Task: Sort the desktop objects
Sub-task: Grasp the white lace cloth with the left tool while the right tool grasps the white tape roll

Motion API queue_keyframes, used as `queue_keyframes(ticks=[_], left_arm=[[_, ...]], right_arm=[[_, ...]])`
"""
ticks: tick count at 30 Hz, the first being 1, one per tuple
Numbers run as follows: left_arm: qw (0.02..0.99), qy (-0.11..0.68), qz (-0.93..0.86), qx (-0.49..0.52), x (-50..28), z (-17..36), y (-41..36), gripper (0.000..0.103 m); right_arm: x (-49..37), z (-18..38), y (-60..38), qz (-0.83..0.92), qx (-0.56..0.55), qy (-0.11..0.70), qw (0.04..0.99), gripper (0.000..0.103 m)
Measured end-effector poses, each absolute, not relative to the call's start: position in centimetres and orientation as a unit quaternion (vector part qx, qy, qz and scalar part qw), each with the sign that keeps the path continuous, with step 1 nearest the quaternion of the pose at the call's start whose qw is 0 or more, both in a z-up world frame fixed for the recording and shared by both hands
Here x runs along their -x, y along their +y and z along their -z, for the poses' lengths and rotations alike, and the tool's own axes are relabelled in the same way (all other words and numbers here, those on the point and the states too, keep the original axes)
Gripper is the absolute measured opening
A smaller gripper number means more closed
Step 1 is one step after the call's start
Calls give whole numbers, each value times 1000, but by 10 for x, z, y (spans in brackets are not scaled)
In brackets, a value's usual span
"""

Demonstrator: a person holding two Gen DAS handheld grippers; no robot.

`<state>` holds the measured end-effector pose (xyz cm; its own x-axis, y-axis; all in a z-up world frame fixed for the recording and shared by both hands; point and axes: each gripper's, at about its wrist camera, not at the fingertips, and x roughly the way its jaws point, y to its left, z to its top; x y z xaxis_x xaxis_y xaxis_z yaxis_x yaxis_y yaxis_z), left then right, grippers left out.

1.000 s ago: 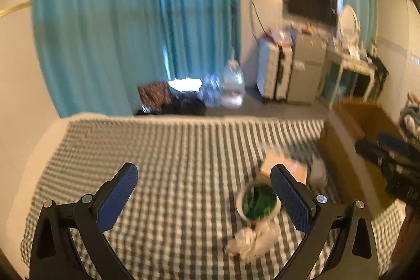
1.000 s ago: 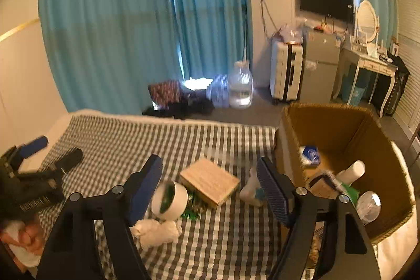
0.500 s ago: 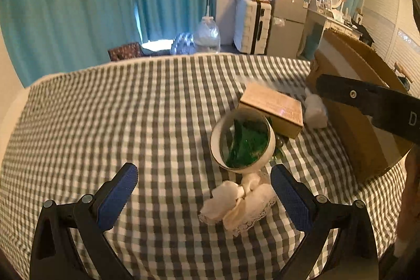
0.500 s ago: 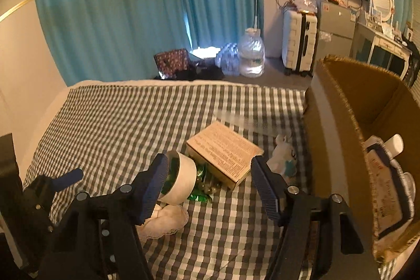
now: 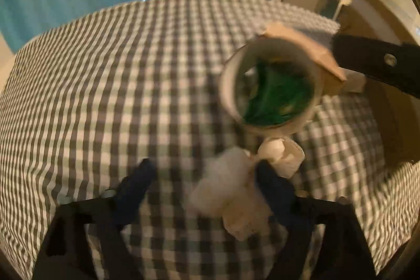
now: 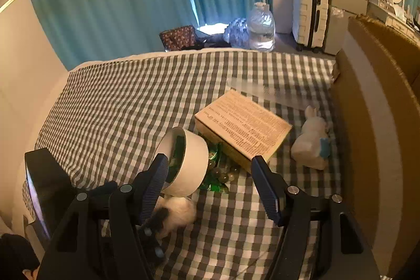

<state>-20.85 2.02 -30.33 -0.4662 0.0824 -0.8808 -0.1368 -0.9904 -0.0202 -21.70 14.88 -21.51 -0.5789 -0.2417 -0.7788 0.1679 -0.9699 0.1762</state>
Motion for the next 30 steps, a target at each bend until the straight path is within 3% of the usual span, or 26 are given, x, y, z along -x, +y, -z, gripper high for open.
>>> queue_keyframes(ticks=[1,6,10,20,30], left_arm=[[63,18,-855,515,210,305,17,69],[37,18,-862,504,213,297,1,28],[8,13,-870,493,214,284,-19,15],[-28,12,-902,430,218,238,-54,13],[-40,19,-921,387,221,204,-51,13]], right_arm=[[218,218,147,886,-447,-40,116,66],[221,232,133,879,-459,-32,126,65],[223,246,124,868,-477,-29,133,50],[224,260,128,862,-486,-43,135,3],[212,225,134,883,-449,-28,133,3]])
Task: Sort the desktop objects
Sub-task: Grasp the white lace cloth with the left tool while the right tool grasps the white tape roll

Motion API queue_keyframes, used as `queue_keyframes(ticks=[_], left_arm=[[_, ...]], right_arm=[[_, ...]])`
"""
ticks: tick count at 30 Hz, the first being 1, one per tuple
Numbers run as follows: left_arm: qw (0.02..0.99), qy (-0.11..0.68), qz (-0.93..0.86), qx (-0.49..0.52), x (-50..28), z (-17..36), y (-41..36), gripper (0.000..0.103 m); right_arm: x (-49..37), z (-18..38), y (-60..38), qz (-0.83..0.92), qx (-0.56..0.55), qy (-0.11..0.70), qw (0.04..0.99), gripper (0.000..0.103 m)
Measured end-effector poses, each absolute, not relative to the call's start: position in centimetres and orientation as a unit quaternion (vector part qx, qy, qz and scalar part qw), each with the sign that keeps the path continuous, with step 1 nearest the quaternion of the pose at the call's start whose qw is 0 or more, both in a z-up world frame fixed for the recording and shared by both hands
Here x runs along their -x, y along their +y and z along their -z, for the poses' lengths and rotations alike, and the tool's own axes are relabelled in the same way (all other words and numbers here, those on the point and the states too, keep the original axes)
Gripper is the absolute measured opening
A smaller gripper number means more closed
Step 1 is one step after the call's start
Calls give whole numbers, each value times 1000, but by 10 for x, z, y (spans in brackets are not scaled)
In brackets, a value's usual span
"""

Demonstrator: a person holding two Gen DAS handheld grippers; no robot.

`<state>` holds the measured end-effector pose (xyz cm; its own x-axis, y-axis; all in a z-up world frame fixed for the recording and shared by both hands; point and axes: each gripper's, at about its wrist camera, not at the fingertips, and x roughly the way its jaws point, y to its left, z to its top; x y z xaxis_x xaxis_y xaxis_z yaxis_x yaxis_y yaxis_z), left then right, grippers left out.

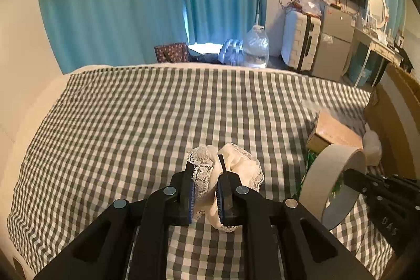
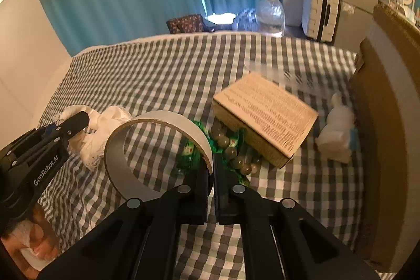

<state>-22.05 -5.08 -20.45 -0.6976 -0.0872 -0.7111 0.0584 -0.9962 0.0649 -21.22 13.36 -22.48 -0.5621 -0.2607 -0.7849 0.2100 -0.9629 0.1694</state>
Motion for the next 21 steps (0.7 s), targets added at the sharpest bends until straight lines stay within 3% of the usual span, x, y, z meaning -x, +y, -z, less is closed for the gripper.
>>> queue_keyframes(ticks=[9,21], left_arm=[[53,-22,934,-352,199,181,-47,13],[35,-19,963,-267,159,95,-43,13]], right_arm=[[190,176,147,909,-398,-36,121,3],[132,98,143,945,-310,-7,105,3]])
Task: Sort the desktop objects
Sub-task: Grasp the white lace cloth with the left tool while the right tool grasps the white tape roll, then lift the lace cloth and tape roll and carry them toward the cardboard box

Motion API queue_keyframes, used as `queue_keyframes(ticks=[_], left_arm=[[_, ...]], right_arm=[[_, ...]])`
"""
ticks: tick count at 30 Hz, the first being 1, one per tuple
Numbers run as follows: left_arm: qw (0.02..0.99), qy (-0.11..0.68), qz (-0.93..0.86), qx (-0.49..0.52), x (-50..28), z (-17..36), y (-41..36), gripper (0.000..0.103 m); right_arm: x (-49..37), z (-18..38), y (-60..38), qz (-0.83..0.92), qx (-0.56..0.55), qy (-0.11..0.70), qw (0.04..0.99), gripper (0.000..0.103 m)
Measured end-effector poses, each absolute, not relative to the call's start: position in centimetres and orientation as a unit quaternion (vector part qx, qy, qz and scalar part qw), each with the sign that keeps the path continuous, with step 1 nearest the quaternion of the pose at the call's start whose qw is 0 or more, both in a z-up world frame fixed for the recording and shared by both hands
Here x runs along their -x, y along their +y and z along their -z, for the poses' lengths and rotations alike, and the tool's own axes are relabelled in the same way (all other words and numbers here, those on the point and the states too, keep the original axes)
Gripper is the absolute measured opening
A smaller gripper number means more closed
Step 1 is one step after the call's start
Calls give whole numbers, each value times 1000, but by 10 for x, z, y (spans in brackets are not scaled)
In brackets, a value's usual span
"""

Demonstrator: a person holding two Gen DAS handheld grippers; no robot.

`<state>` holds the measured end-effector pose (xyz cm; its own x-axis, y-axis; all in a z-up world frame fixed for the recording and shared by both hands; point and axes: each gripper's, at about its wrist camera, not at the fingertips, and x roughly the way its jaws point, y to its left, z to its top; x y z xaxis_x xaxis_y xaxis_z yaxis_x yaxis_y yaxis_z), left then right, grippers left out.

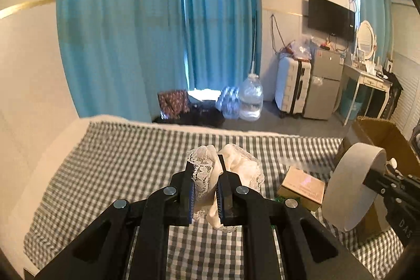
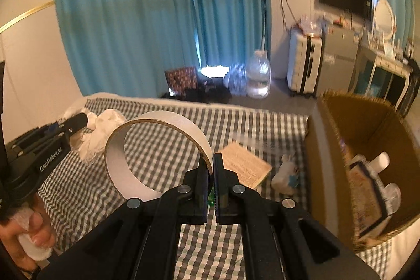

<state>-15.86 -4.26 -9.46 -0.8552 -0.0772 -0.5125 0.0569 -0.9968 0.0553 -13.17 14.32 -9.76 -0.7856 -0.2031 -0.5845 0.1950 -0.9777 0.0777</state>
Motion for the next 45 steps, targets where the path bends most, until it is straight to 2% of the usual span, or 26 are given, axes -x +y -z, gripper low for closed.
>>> queue_keyframes(ticks=[17,29,45], left_arm=[[22,-15,983,-180,95,-3,-37,13],[1,-5,984,-178,85,-21,-18,13],[-71,-14,985,-157,58,-45,54,13]], right_arm=[[68,9,153,968,-236,-4,87,3],[46,-18,174,974,-215,2,71,3],[7,-49,243,982,-188,-4,12,3]])
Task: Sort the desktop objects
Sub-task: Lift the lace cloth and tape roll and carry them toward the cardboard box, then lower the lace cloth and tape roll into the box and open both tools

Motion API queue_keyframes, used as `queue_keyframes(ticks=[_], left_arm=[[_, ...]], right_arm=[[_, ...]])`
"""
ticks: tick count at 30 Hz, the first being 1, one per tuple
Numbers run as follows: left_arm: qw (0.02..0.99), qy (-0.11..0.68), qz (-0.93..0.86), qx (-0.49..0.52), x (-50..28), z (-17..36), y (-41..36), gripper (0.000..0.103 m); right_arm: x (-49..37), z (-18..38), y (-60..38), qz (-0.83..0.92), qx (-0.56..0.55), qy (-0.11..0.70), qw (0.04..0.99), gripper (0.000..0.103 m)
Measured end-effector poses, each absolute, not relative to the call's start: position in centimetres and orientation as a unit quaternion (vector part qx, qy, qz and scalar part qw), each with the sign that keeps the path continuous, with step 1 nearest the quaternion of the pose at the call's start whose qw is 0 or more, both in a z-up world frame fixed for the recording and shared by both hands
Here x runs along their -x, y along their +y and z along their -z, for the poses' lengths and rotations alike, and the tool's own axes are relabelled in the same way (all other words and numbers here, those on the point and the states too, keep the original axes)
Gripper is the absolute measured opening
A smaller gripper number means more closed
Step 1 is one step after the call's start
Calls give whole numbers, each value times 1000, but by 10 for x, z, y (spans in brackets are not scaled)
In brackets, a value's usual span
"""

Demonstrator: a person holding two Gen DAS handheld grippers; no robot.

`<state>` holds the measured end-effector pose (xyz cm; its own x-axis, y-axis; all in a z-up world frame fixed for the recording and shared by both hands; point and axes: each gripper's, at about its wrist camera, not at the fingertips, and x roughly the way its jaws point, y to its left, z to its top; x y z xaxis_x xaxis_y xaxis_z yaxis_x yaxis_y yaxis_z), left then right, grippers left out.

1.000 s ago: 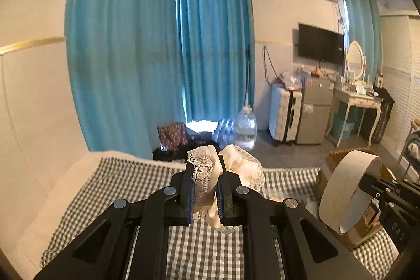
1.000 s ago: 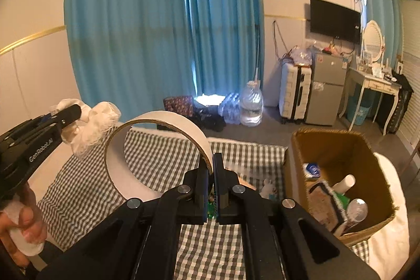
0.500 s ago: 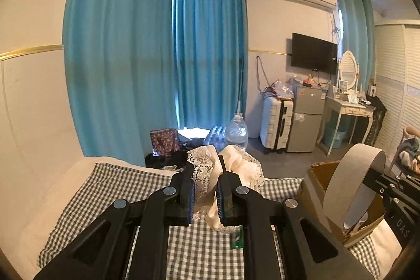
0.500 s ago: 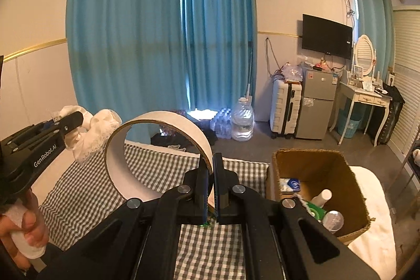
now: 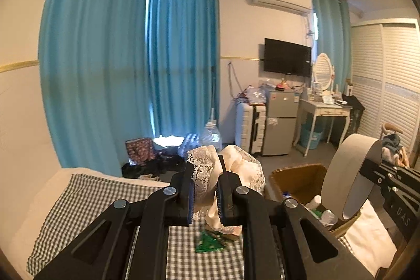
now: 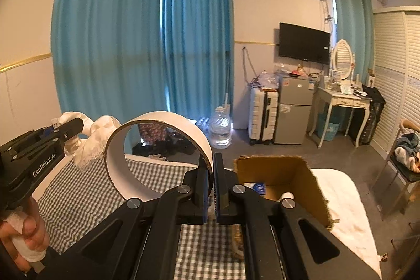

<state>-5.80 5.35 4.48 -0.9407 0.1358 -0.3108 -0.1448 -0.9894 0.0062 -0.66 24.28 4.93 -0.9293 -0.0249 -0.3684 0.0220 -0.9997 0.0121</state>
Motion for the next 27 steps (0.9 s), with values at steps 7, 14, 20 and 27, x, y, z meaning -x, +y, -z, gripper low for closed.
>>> queue_keyframes(ticks=[7,14,20,27], left_arm=[[105,18,-983,150,48,-52,90,13],[140,19,-979,149,44,-56,126,13],[165,28,-974,150,46,-53,159,13],[190,39,-968,157,53,-45,198,13]], right_arm=[[-11,-60,272,983,-180,-13,-18,3],[-21,-72,307,983,-176,-13,-47,3],[-24,-70,342,981,-180,-24,-68,3],[-10,-61,371,978,-190,-42,-74,4]])
